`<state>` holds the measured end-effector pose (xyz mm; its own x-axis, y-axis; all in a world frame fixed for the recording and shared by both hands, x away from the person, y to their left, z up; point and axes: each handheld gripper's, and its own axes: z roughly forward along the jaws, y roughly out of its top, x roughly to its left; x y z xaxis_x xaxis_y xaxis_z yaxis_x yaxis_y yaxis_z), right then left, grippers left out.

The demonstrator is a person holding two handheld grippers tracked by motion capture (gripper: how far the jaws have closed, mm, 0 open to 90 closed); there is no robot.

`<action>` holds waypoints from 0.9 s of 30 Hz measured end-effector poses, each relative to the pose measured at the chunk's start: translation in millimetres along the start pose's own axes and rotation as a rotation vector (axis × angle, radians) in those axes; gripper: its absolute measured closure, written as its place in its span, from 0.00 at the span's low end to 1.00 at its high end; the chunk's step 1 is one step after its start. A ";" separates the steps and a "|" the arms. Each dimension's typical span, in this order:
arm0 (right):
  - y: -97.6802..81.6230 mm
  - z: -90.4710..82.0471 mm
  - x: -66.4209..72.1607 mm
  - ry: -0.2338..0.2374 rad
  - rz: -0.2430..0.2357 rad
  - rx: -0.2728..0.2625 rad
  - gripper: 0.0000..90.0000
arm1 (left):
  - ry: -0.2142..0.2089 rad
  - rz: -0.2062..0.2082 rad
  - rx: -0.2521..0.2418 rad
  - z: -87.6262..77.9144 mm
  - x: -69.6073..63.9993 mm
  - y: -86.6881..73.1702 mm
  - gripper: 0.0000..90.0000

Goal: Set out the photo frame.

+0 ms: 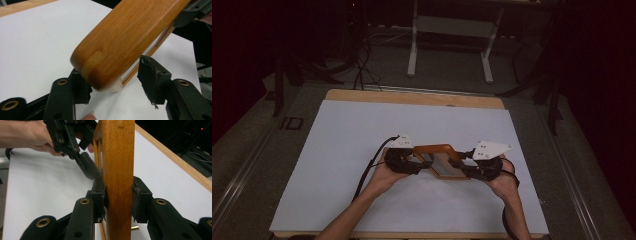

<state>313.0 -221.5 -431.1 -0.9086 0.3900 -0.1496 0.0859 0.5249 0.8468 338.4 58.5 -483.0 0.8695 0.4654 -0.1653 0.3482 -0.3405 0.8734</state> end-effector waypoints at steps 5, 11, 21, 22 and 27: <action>-3.9 -4.3 -2.7 -0.009 0.008 0.009 0.74 | 0.002 0.018 -0.005 -0.5 -5.1 1.5 0.57; -7.4 -6.4 -5.6 -0.014 0.012 0.017 0.72 | -0.003 0.047 -0.015 -1.7 -8.5 1.6 0.63; -8.5 -6.1 -4.7 -0.001 0.001 0.021 0.72 | 0.018 0.077 -0.011 -7.4 -12.4 3.9 0.65; -8.4 -5.5 -4.2 -0.003 0.001 0.019 0.72 | 0.017 0.074 -0.012 -8.2 -12.3 3.9 0.65; -7.3 -4.4 -3.2 0.000 0.010 0.006 0.72 | 0.008 0.060 -0.023 -14.9 -12.2 6.1 0.65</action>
<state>313.5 -229.9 -434.6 -0.9077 0.3950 -0.1414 0.0969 0.5255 0.8452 324.7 62.8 -468.8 0.8858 0.4512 -0.1083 0.2870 -0.3495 0.8919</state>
